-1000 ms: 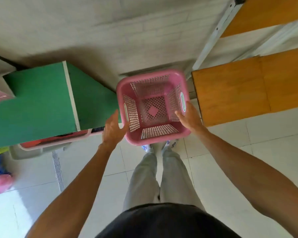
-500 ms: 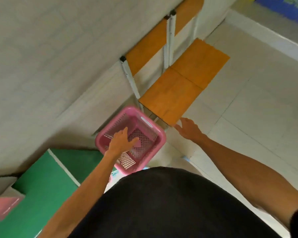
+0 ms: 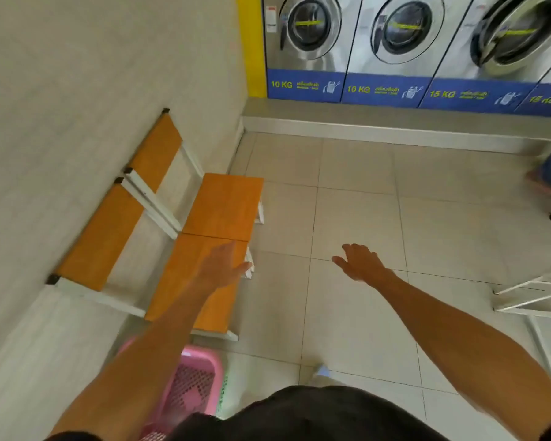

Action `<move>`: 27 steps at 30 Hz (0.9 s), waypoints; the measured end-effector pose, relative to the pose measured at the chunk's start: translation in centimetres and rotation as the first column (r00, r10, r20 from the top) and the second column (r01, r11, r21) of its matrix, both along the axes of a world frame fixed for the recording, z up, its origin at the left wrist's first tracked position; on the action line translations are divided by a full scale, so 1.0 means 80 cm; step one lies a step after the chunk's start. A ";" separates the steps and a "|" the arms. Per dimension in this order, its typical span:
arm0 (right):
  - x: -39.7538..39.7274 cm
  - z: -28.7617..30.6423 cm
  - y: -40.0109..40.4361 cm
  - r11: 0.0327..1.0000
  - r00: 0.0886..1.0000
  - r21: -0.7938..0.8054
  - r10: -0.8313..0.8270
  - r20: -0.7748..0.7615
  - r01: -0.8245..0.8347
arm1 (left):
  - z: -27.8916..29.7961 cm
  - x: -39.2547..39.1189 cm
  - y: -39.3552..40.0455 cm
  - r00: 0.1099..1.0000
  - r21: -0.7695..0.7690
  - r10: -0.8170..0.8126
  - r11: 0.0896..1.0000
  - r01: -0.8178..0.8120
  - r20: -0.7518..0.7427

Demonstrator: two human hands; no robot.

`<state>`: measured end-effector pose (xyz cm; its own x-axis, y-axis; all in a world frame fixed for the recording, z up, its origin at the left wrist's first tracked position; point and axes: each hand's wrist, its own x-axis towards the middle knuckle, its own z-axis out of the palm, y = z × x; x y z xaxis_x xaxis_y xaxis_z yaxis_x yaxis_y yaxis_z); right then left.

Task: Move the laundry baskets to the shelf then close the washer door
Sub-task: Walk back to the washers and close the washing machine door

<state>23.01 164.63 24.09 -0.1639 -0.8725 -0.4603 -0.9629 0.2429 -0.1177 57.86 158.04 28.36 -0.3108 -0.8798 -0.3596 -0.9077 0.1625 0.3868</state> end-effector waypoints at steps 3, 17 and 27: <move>-0.075 0.021 -0.024 0.999 0.999 -0.046 -0.022 -0.032 0.020 | 0.016 -0.088 -0.054 0.995 -0.055 -0.102 0.993 0.102 0.018; -0.291 0.079 -0.221 0.977 1.000 -0.212 0.029 -0.011 -0.031 | 0.030 -0.326 -0.283 0.947 -0.204 -0.288 0.928 0.312 0.141; -0.413 0.110 -0.513 0.973 0.998 -0.219 -0.062 0.031 0.067 | 0.064 -0.438 -0.559 0.939 -0.266 -0.294 0.904 0.334 0.180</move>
